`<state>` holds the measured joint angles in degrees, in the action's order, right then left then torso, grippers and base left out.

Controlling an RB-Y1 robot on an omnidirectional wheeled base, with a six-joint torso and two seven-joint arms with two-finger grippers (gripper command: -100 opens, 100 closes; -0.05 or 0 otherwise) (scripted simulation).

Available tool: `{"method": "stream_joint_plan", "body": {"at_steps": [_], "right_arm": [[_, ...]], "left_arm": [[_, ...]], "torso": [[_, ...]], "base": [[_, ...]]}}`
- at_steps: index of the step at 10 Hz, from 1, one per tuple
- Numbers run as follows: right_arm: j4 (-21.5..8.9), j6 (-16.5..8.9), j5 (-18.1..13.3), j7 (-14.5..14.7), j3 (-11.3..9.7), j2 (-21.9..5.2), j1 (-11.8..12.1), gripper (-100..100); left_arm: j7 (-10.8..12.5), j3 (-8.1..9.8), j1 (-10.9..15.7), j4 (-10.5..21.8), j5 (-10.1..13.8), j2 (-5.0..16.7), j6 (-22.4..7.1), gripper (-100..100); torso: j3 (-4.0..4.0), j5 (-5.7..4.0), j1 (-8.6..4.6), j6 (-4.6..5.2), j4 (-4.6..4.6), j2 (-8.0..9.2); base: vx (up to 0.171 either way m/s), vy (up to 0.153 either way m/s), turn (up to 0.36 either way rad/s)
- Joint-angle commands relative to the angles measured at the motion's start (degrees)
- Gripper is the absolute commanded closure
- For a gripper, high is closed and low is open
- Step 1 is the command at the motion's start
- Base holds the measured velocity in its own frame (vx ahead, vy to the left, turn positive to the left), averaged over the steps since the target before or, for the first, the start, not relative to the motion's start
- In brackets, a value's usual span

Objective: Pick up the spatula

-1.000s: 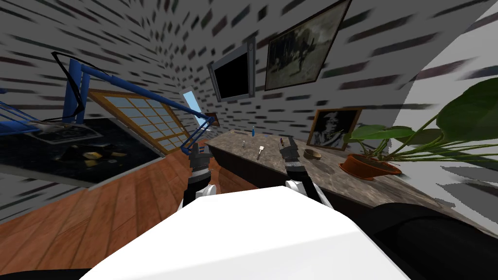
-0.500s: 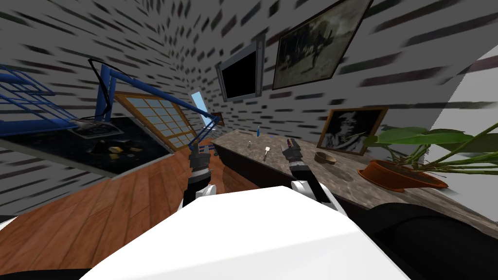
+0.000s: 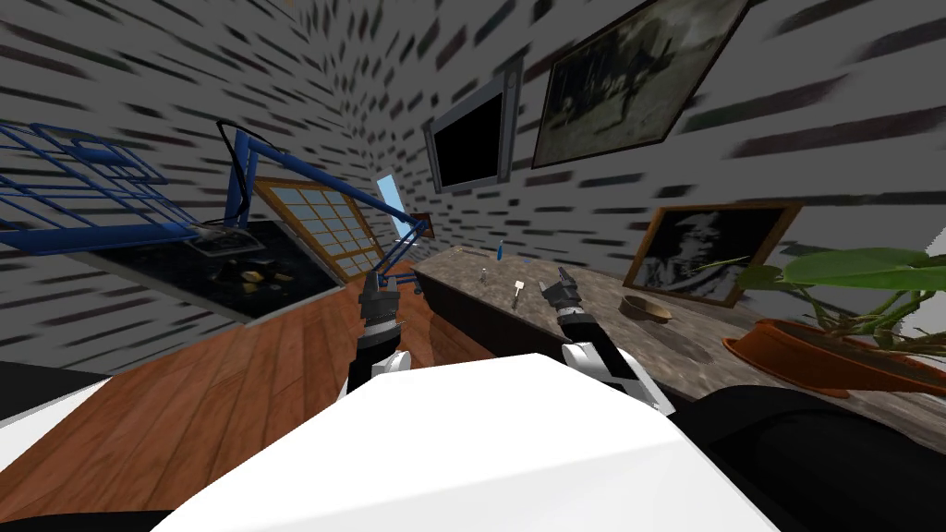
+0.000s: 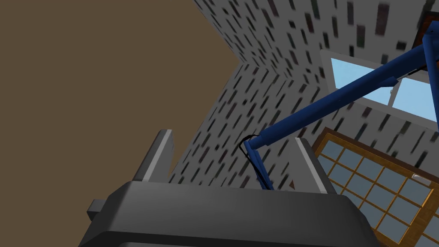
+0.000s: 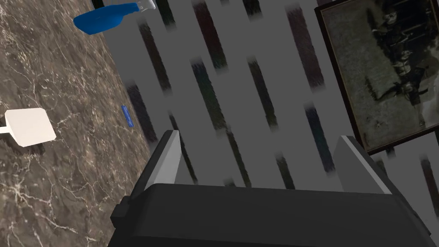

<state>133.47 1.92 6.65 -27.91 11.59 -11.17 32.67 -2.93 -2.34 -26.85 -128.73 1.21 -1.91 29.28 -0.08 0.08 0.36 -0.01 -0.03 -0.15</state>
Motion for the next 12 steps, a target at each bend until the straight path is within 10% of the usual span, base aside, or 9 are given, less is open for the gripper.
{"method": "stream_joint_plan", "body": {"at_steps": [1, 12], "right_arm": [[-0.29, -1.53, 0.62, -2.65, 0.88, -0.28, 0.58, -100], [-2.17, -19.35, 7.07, -20.43, 11.41, -2.18, 1.93, -100]], "left_arm": [[0.0, 0.0, 0.0, 0.0, 0.0, 0.0, 0.0, 0], [0.0, 0.0, 0.0, 0.0, 0.0, 0.0, 0.0, 0]], "torso": [[0.0, 0.0, 0.0, 0.0, 0.0, 0.0], [-0.02, 0.02, 0.06, 0.01, -0.01, -0.02]], "base": [[0.054, 0.083, 0.079], [0.049, 0.089, 0.114]]}}
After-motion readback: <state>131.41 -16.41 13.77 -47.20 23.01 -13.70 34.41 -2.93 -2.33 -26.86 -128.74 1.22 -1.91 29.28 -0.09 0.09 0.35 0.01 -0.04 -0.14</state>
